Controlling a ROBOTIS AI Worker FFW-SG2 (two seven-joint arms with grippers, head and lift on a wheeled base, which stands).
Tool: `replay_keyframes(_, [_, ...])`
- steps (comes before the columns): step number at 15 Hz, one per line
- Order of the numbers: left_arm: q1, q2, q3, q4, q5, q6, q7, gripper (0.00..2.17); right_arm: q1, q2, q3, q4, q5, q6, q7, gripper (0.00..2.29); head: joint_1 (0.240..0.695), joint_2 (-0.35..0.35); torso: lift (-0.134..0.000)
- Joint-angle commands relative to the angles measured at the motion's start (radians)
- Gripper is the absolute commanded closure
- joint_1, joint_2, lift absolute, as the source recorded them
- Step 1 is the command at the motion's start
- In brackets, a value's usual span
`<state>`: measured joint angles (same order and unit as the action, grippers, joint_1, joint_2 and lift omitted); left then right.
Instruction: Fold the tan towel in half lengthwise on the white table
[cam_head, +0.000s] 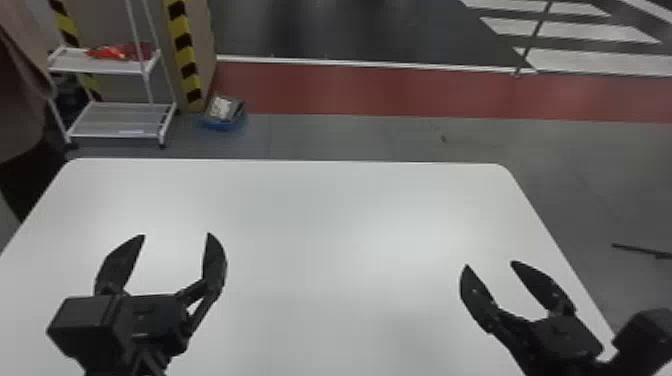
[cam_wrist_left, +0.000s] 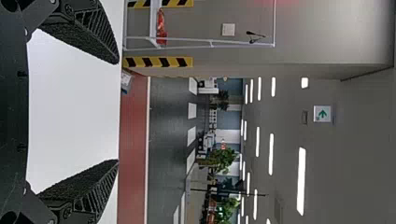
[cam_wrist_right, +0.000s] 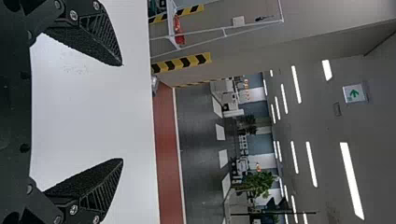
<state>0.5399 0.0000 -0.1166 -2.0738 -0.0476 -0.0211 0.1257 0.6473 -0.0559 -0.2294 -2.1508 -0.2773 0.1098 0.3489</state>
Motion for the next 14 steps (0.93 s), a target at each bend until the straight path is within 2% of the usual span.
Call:
replay_keyframes(1, [0.0, -0.003, 0.0, 0.0, 0.0, 0.002, 0.0, 0.13, -0.001, 0.002, -0.001, 0.003, -0.003, -0.003, 0.001, 0.16, 0.695, -0.11, -0.057])
replay_keyframes(14, [-0.008, -0.003, 0.002, 0.02, 0.003, 0.014, -0.001, 0.13, -0.015, 0.011, 0.002, 0.006, 0.0, -0.012, 0.012, 0.16, 0.695, -0.104, -0.057])
